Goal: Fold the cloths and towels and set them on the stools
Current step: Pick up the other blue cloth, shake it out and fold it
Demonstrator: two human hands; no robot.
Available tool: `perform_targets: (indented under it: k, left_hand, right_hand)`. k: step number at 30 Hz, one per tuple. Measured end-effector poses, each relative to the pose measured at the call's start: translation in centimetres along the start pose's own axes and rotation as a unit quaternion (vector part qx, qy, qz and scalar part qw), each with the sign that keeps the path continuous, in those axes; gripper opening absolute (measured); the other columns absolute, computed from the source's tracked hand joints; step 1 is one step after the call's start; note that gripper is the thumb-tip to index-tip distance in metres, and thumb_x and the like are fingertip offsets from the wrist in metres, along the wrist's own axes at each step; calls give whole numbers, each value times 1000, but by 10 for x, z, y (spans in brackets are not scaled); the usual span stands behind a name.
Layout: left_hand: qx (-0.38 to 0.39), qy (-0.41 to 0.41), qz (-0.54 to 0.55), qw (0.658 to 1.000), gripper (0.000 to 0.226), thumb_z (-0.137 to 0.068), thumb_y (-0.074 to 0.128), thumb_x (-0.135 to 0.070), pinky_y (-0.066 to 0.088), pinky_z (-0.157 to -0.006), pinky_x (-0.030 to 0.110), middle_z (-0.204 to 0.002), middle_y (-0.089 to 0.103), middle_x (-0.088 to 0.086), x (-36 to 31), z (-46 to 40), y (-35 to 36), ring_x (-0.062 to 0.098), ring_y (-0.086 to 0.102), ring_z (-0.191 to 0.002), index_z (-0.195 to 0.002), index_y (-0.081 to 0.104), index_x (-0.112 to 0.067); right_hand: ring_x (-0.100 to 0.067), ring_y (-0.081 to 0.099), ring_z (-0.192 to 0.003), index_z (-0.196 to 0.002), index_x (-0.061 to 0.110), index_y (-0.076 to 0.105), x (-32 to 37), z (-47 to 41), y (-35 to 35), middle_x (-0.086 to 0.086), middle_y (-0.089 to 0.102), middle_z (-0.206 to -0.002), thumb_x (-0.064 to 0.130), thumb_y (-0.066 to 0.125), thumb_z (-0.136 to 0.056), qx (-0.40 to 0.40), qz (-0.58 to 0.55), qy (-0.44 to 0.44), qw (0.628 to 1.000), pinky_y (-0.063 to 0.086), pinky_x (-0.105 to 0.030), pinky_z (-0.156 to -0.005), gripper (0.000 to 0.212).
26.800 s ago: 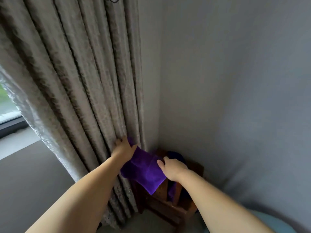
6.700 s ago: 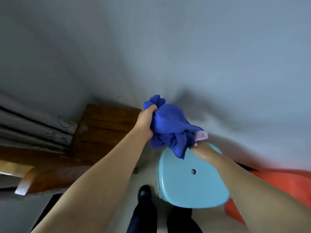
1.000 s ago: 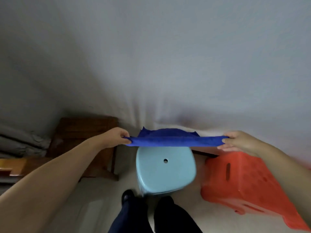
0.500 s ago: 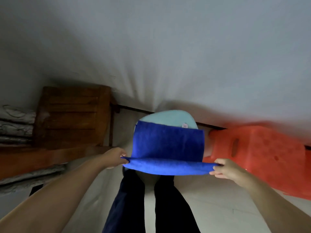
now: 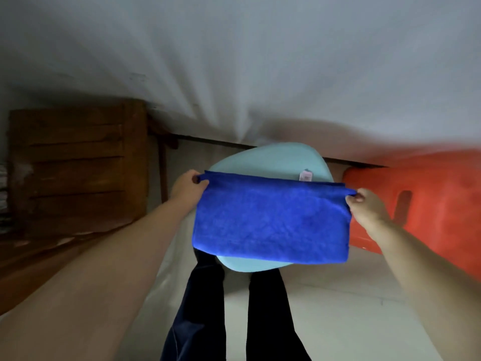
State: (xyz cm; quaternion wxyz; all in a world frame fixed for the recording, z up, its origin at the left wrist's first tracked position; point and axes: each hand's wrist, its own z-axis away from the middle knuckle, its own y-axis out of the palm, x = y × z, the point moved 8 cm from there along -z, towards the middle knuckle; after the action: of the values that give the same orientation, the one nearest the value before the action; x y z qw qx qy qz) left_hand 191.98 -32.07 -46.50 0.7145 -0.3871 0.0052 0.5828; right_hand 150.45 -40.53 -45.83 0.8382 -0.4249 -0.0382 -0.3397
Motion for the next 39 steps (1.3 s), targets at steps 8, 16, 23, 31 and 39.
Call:
perform_targets:
  k: [8, 16, 23, 31, 39]
  left_hand:
    - [18, 41, 91, 995, 30, -94, 54, -13, 45, -70, 21, -111, 53, 5, 2, 5, 8, 15, 57, -91, -123, 56, -18]
    - [-32, 29, 176, 984, 2, -94, 53, -18, 45, -70, 28, -85, 57, -4, -9, 20, -6, 14, 56, -82, -94, 55, -17]
    - [20, 40, 275, 961, 12, -94, 53, -9, 46, -70, 25, -86, 62, -1, -10, 45, -7, 12, 57, -77, -87, 57, -18]
    - [260, -40, 340, 903, 17, -81, 69, -13, 56, -67, 23, -93, 69, 2, 14, 79, -3, 13, 66, -81, -97, 65, -15]
    - [396, -56, 279, 873, 50, -37, 94, -35, 56, -60, 23, -84, 73, 4, 26, 111, -4, 14, 71, -73, -79, 76, -15]
  right_hand:
    - [-12, 56, -73, -91, 19, 56, 1, 19, 19, 5, 60, -85, 17, 48, -97, 100, -255, 53, 960, 43, -28, -65, 10]
    - [-9, 58, -67, -82, 27, 59, 18, 21, -2, 4, 61, -78, 3, 48, -92, 13, -305, -29, 952, 47, -20, -59, 28]
    - [2, 55, -50, -76, 26, 61, 24, 31, -9, 13, 63, -62, -1, 45, -88, 11, -320, -32, 947, 43, -18, -54, 34]
    - [3, 57, -54, -63, 25, 66, 6, 64, -14, 17, 64, -54, -8, 40, -88, 100, -356, 12, 929, 40, -20, -70, 49]
    - [-7, 63, -61, -59, 23, 70, -15, 89, -23, 4, 67, -63, -9, 32, -90, 211, -355, 22, 911, 50, -21, -68, 59]
